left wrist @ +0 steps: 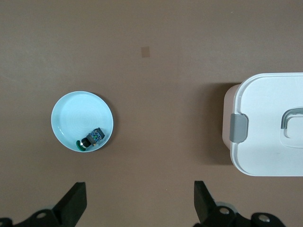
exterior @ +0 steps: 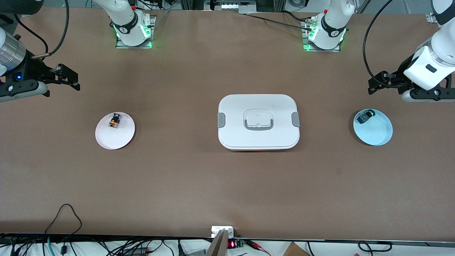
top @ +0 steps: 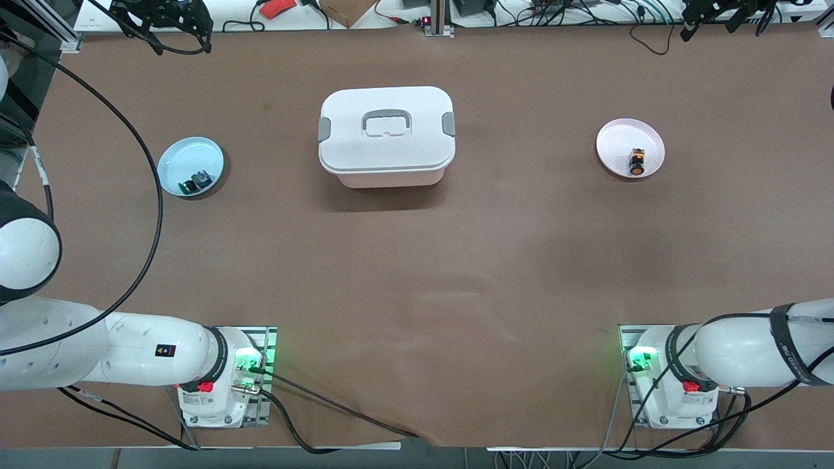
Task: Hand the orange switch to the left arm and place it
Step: 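Move the right gripper toward the white plate with the orange switch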
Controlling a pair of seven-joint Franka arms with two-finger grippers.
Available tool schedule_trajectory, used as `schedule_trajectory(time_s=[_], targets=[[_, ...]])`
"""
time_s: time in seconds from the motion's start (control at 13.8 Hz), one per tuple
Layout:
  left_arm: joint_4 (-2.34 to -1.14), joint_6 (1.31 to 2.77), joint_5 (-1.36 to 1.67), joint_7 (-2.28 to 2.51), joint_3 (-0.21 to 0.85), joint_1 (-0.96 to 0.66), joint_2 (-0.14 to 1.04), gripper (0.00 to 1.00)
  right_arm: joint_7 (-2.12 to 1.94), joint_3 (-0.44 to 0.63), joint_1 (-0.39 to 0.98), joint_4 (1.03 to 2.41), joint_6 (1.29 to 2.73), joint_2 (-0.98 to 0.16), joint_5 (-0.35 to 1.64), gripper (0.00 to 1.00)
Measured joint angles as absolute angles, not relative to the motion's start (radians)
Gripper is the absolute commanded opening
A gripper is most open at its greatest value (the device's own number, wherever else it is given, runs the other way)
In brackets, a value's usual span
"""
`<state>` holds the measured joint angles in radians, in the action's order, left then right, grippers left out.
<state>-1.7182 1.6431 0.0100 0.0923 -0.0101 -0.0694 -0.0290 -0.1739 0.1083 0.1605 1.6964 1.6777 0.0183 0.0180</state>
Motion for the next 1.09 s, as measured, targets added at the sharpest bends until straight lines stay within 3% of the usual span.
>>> schedule_trajectory(time_s=[0.44, 0.65, 1.09], targets=[[-1.718, 1.643, 0.010, 0.092, -0.010, -0.069, -0.029, 1.00, -0.197, 0.108, 0.161, 1.696, 1.676, 0.018, 0.018, 1.00], [-1.718, 1.643, 0.010, 0.092, -0.010, -0.069, -0.029, 1.00, -0.240, 0.108, 0.161, 1.697, 1.589, 0.011, 0.018, 1.00], [-1.717, 1.643, 0.010, 0.092, -0.010, -0.069, -0.029, 1.00, -0.663, 0.109, 0.160, 1.724, 1.596, -0.067, 0.016, 1.00]])
